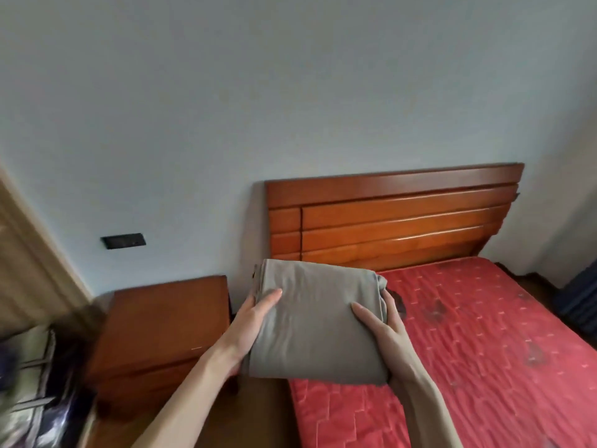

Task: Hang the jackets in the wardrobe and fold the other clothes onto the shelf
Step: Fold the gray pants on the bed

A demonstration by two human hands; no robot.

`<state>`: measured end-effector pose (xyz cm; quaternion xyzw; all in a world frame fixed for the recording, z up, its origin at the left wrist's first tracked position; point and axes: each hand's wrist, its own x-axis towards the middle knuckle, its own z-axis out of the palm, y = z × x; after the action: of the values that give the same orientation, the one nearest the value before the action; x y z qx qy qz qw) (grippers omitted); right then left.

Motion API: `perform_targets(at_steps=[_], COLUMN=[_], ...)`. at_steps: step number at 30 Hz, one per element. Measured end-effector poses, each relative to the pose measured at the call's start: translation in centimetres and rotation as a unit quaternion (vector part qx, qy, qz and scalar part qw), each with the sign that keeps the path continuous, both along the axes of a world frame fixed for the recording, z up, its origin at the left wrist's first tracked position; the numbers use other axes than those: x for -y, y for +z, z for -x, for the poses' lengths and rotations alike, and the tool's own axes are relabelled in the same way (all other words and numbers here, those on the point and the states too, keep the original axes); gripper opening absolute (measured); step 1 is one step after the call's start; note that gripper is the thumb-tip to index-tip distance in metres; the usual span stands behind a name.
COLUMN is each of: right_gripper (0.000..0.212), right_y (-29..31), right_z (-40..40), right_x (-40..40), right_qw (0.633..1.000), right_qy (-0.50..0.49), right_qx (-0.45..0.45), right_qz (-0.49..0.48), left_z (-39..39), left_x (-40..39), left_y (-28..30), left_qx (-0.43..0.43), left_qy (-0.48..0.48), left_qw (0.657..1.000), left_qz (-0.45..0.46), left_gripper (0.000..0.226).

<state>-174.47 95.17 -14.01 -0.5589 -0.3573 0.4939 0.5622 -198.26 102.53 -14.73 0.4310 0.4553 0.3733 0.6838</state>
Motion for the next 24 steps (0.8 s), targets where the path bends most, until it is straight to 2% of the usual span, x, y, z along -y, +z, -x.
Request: perform_targets(at_steps=[4,11,16,20,24], right_gripper=[0.047,0.057,0.079,0.065,0.081], right_y=[0.2,0.9,0.5,0.1,-0.7], right_z=[7.1,16.1,22.6,27.8,32.5], right_x=[-6.0,-14.3,-21.5,-27.8,-33.6], right_qw=[0.998,0.988,0.974,0.96,0.942], right_qy=[0.054,0.152,0.225,0.278,0.335], right_qx=[-0.007,0.014,0.027,0.031,0.013], right_qz=[-0.015,-0.022,-0.025,-0.018,0.017], left_z=[7.6,17.1,23.1,27.4,30.8], left_x=[-3.4,-6.4,-9.2,-12.3,-14.8], left_y=[1.1,1.0,-0.1,-0.6,0.0], left_qx=[-0.008,-0.005,-0.006,-0.005,-0.006], left_qy=[0.04,0.152,0.263,0.333,0.4], left_qw=[0.999,0.988,0.965,0.943,0.916], left_qz=[-0.034,-0.024,-0.013,0.003,0.004], left_gripper=[0.037,0.042,0.048,0.053,0.05])
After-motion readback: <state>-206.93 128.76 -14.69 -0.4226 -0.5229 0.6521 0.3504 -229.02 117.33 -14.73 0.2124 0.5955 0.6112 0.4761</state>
